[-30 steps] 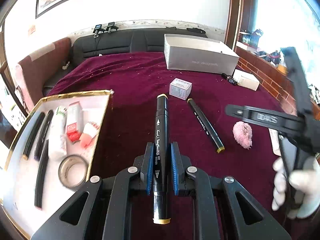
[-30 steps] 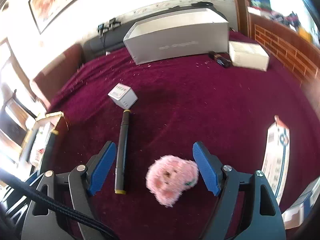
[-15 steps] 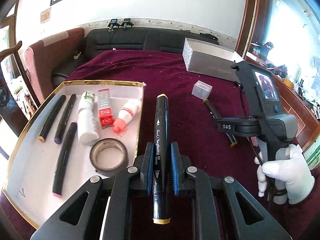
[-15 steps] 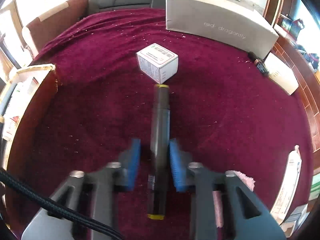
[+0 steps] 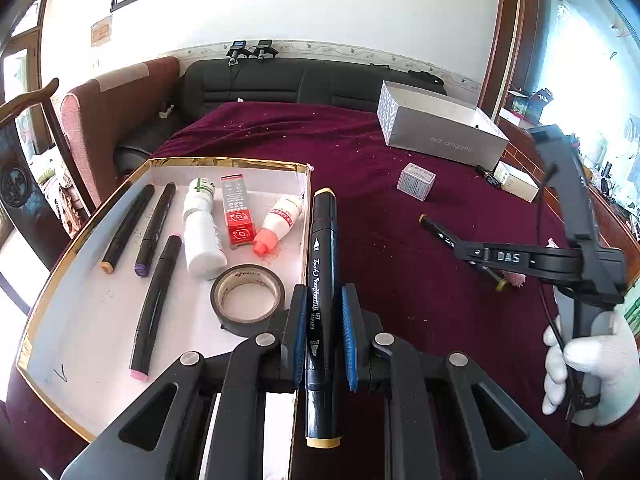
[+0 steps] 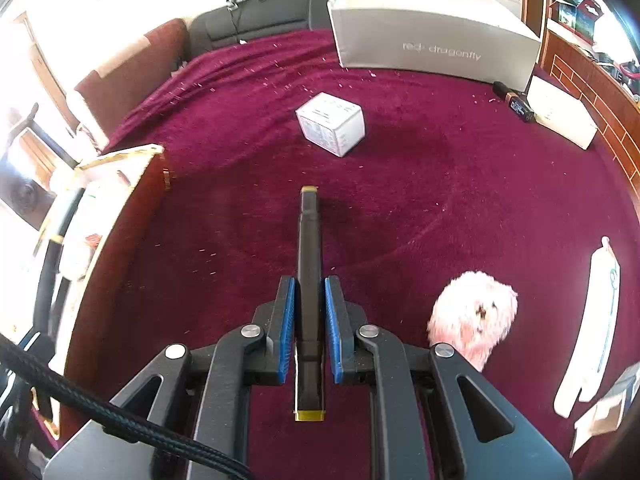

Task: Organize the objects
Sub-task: 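Grasp the second yellow-cap marker with the right tool while the left tool holds the first, then carry both markers over the tray and release the right tool's marker into it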

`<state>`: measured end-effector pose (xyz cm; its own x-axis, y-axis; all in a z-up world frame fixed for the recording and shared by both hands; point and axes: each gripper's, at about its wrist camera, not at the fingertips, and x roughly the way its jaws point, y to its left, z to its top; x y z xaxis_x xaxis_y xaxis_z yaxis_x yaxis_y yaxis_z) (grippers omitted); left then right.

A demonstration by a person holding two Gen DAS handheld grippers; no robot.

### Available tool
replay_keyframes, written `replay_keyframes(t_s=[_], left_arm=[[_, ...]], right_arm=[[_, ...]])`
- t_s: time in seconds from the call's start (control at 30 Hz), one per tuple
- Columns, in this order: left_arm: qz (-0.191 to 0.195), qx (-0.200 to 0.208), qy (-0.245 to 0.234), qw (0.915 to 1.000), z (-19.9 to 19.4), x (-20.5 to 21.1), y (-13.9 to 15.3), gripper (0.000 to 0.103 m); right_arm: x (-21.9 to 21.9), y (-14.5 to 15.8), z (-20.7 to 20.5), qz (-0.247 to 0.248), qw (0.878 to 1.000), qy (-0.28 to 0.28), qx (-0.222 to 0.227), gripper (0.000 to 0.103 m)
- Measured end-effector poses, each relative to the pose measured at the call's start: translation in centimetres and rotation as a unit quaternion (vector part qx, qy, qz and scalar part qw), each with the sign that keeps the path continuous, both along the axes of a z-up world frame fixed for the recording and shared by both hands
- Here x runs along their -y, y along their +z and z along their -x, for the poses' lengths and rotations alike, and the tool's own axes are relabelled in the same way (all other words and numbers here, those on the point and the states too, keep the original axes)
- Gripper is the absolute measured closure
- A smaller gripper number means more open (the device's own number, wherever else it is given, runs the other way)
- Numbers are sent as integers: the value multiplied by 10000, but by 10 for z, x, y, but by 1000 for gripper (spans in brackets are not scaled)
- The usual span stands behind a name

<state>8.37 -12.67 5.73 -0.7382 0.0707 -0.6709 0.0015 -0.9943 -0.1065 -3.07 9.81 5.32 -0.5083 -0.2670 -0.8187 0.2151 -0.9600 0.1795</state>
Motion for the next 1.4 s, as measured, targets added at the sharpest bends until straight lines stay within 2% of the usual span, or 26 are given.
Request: replay_keyframes(t_s=[0.33, 0.5, 0.8, 1.0, 1.07, 1.1, 1.17, 1.23, 1.27, 1.4], left_arm=[[-1, -104, 160, 9998, -16, 15, 6, 90], [-45, -159, 387, 9991, -22, 37, 10, 90], [-15, -301, 1009, 9944, -31, 98, 19, 89], [115, -230, 1408, 9897, -32, 139, 10, 89], [96, -194, 1461, 9890, -31, 147, 7, 89], [81, -186, 1466, 9890, -31, 149, 6, 89], [85, -203, 1469, 9889, -33, 150, 5, 89], [38, -244, 1453, 9891, -35, 151, 6, 89], [18, -258, 1438, 9893, -35, 152, 6, 89], [-48, -241, 1380, 9901, -35, 153, 4, 89]], right_arm=[[-2, 16, -29, 528, 9985, 122, -106, 90], [9, 35, -43, 580, 9974, 280, -323, 90], [50, 67, -61, 829, 9912, 875, -543, 90], [86, 86, -75, 1054, 9826, 1397, -621, 90], [99, 87, -77, 965, 9814, 1538, -626, 90], [106, 84, -74, 831, 9830, 1517, -624, 89], [108, 74, -65, 576, 9869, 1401, -551, 81], [111, 51, -54, -41, 9911, 1264, -427, 63], [110, 35, -47, -219, 9924, 1174, -280, 62], [106, -9, -31, -129, 9945, 1018, 230, 62]])
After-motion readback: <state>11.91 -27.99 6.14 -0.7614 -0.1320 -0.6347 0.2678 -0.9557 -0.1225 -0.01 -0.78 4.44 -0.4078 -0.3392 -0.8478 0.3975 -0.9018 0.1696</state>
